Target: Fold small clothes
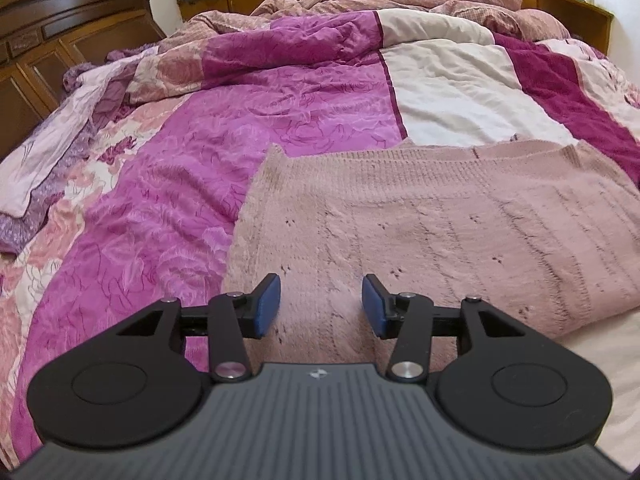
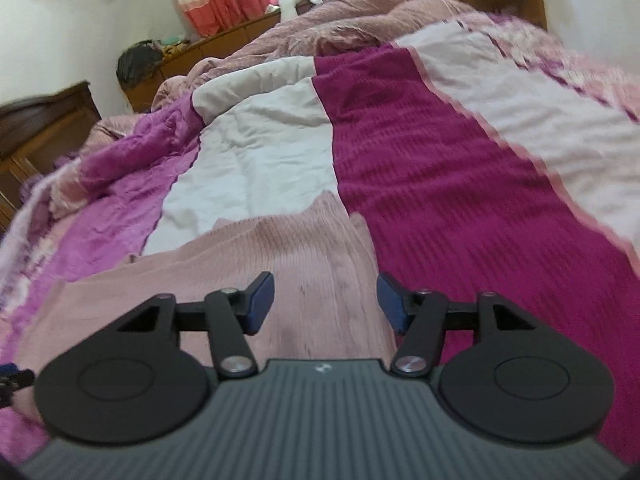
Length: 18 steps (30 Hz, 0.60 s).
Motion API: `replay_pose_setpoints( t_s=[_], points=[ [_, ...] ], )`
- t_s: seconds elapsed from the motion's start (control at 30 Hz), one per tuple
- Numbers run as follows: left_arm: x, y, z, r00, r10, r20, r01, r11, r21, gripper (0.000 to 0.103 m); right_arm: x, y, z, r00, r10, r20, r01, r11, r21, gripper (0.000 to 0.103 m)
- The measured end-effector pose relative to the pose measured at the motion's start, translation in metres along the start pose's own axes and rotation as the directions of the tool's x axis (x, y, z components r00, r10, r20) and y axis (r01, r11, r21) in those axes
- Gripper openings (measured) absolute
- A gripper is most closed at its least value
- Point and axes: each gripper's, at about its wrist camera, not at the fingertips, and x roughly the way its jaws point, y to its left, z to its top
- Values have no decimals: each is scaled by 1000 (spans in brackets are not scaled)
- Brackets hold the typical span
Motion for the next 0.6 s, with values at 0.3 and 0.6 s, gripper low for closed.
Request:
replay_pose_setpoints(
  t_s=[0.3, 0.6],
  points=[
    [-22, -4, -12, 1000, -7, -30, 5, 998, -58, 54, -30, -40, -31, 995, 84, -59, -67, 968, 244, 61],
    [-29, -11, -19, 999, 3, -51, -7, 998, -63, 54, 5, -59, -24, 961, 236, -146, -182, 933, 311, 60]
  ],
)
